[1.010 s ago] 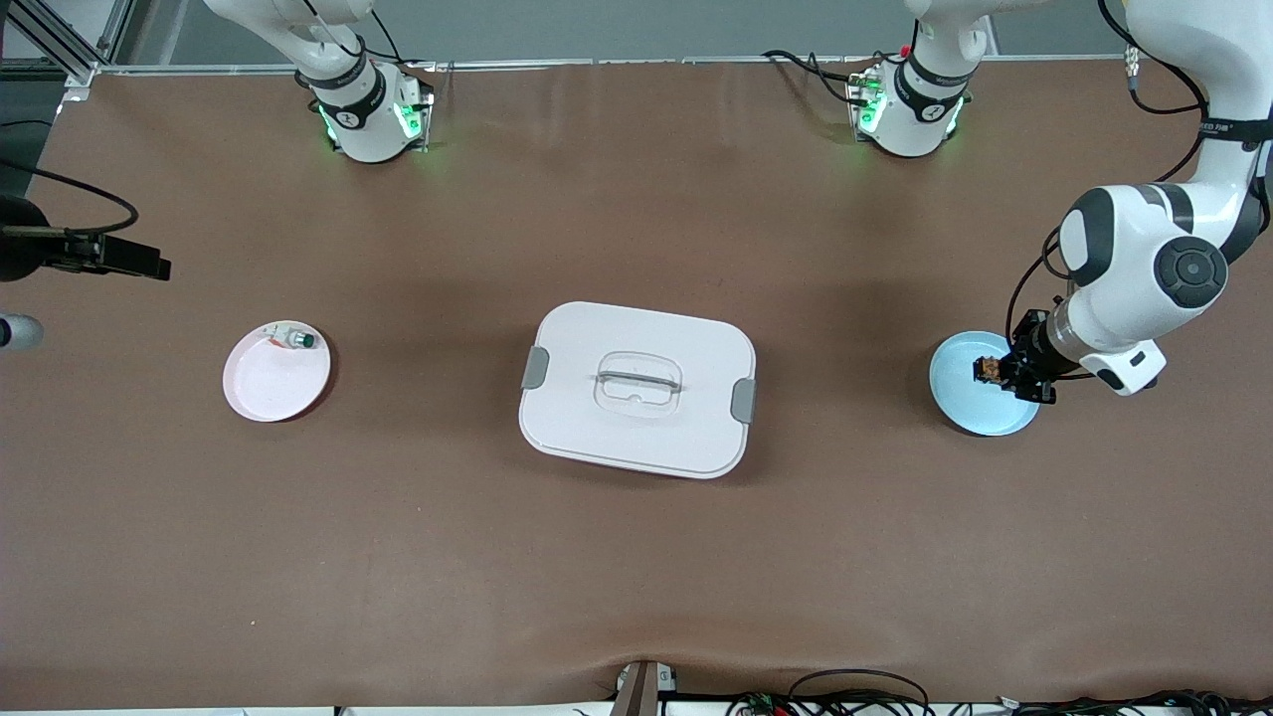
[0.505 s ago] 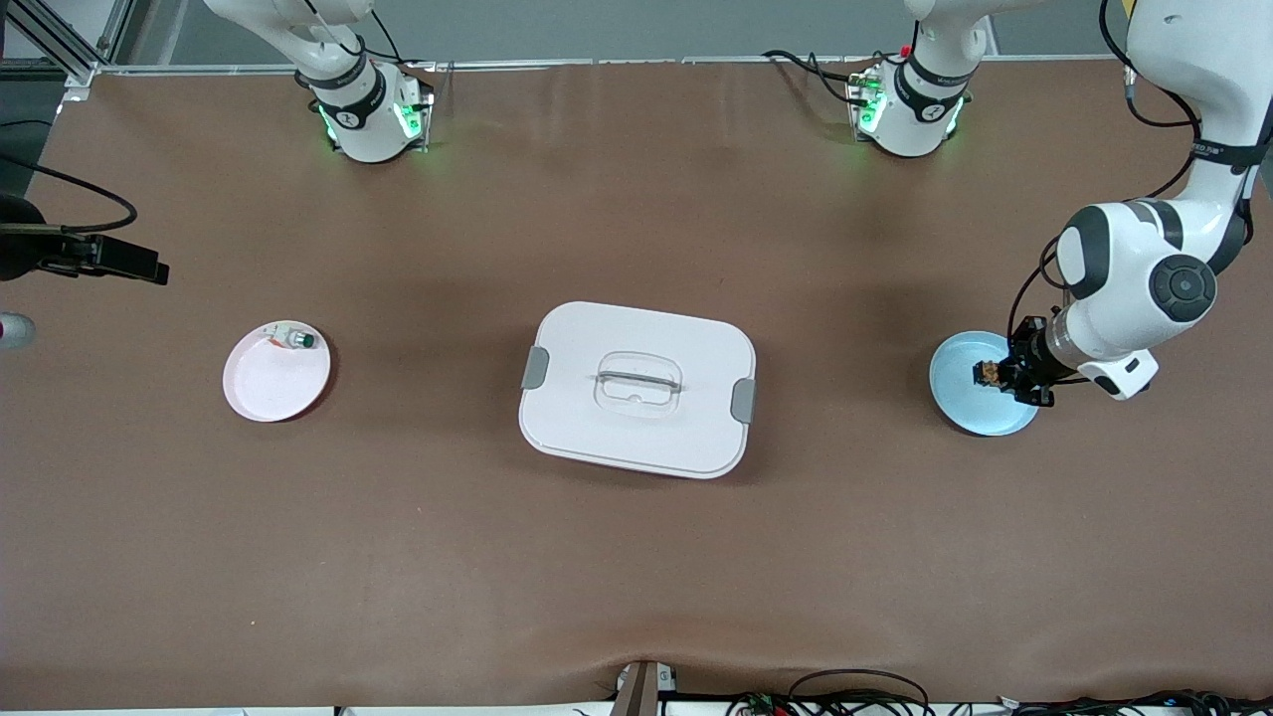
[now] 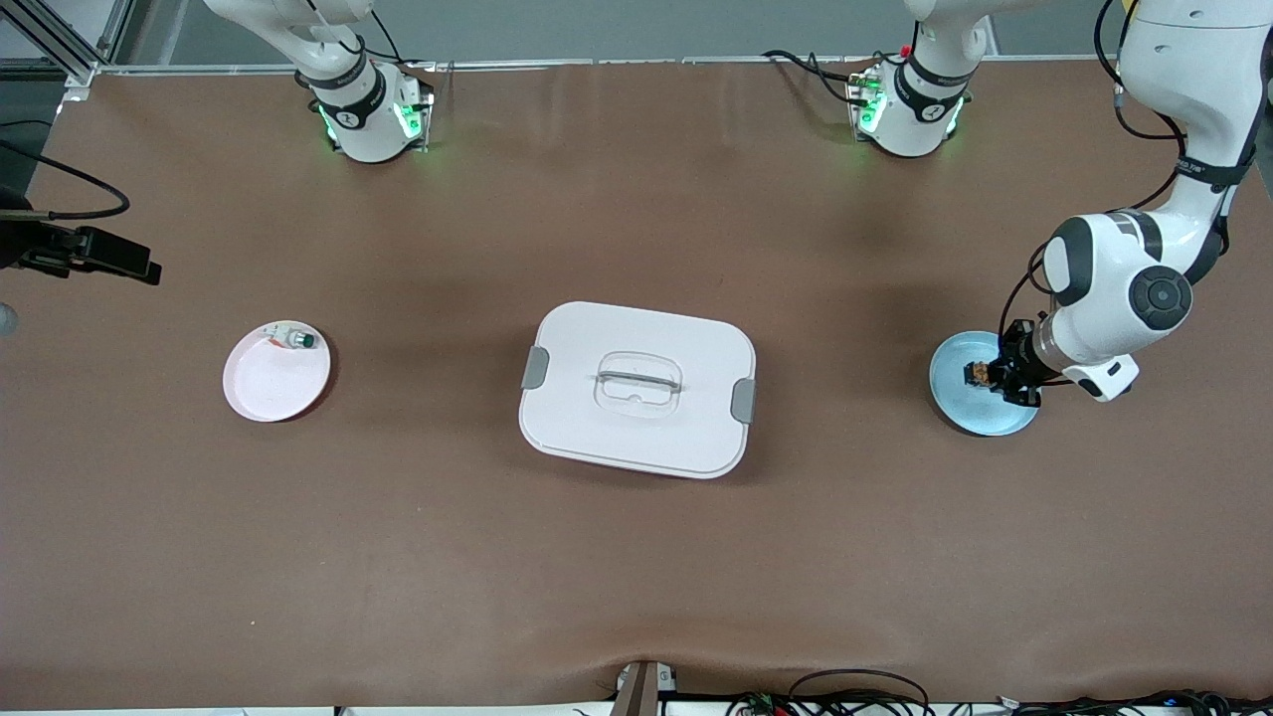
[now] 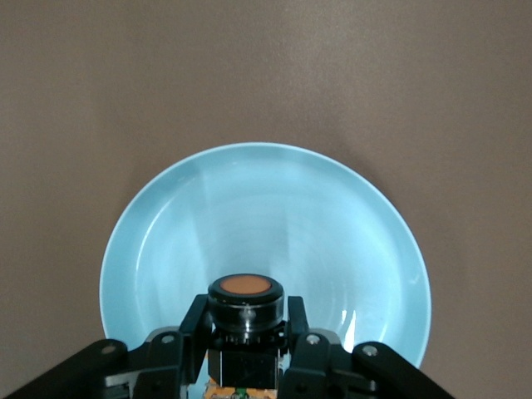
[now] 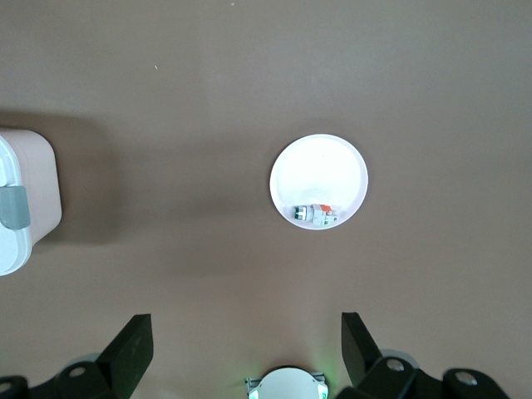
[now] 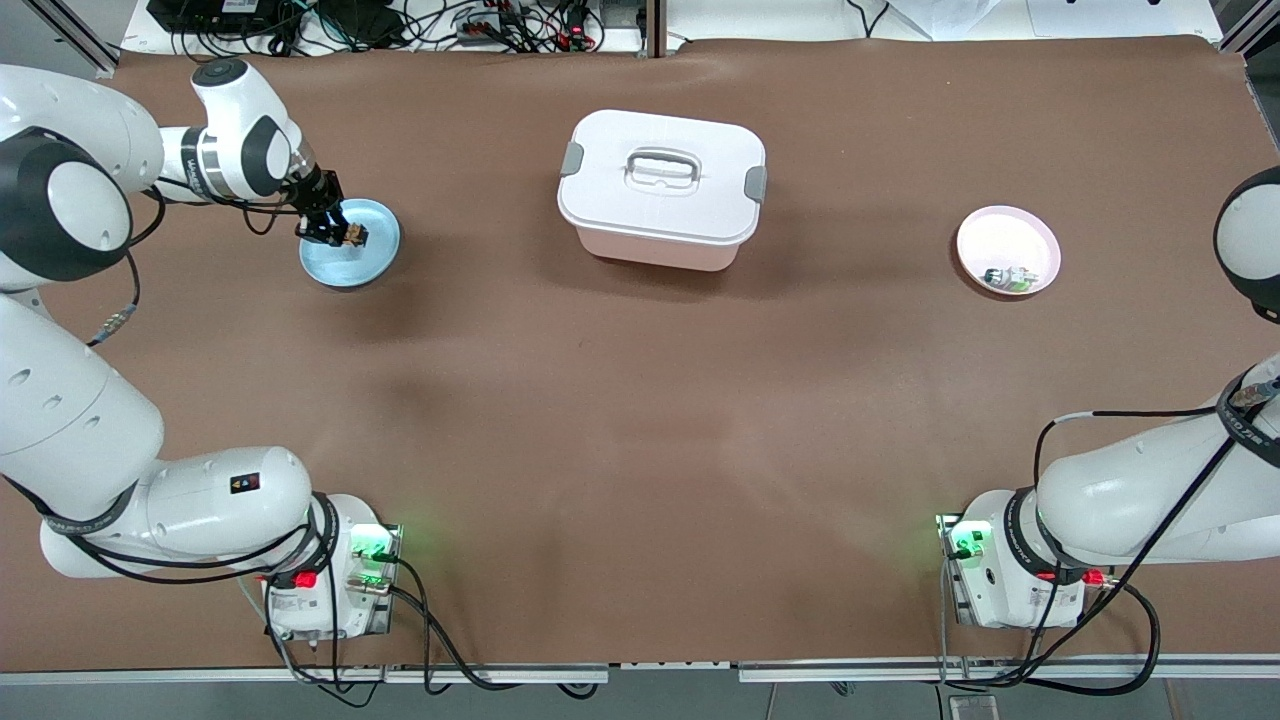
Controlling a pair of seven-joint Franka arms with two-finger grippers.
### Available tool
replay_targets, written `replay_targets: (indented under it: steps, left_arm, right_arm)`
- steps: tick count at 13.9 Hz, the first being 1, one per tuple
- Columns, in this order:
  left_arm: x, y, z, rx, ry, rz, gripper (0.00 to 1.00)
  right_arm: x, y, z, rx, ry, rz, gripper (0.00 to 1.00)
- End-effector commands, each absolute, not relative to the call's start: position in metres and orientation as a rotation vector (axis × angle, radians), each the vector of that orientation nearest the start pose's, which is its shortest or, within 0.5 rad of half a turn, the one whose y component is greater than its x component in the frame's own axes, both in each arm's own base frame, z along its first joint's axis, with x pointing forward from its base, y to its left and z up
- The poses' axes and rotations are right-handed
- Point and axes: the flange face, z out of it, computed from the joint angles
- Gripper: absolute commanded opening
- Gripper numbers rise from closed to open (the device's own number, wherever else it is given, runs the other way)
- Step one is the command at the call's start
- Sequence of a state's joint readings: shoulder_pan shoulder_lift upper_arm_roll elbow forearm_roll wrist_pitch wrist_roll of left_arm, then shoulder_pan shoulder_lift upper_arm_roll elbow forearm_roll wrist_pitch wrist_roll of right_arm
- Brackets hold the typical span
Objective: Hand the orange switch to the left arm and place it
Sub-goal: 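Lower the switch onto the light-blue plate with the left gripper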
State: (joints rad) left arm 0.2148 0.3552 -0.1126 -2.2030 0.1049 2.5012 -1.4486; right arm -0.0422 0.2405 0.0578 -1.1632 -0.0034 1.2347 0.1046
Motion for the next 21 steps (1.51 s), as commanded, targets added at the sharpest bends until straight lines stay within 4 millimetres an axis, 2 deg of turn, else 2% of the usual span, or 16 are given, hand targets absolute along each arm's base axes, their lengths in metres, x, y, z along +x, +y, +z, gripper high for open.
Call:
replay_targets:
  steps: [1,9,13,14,16,17,18,20,21]
  left_arm:
    - [0.543,0.058,0.210,-2.315,-2.034,0.027,0.02]
    - [0.540,0.065,0.197,-2.327,-2.020,0.007,0.03]
    - [0.539,0.069,0.192,-2.319,-2.020,0.018,0.05]
    - [0.539,0.070,0.192,-2.318,-2.022,0.018,0.09]
    - [0.539,0.069,0.191,-2.320,-2.021,0.019,0.11]
    - [0.540,0.069,0.191,-2.320,-2.021,0.019,0.17]
    - [0.540,0.069,0.191,-2.320,-2.022,0.017,0.40]
    - [0.542,0.070,0.194,-2.323,-2.024,0.009,1.00]
    - [0.543,0.069,0.196,-2.323,-2.025,0.004,1.00]
  right_arm:
    - [0.581,0.001,0.651,-3.141,0.098,0.221,1.00]
    - [0.569,0.005,0.648,-3.146,0.048,0.118,1.00]
    - [0.568,-0.012,0.648,-3.145,-0.018,0.118,1.00]
    - [0.568,-0.014,0.647,-3.144,-0.011,0.123,1.00]
    - [0.565,-0.018,0.647,-3.143,0.001,0.109,1.00]
    - [0.561,-0.022,0.645,-3.140,0.015,0.099,1.00]
    - [0.558,-0.029,0.642,-3.129,0.051,0.095,1.00]
    - [0.555,-0.039,0.642,-3.089,0.089,0.091,1.00]
    - [0.555,-0.039,0.642,-3.089,0.090,0.091,1.00]
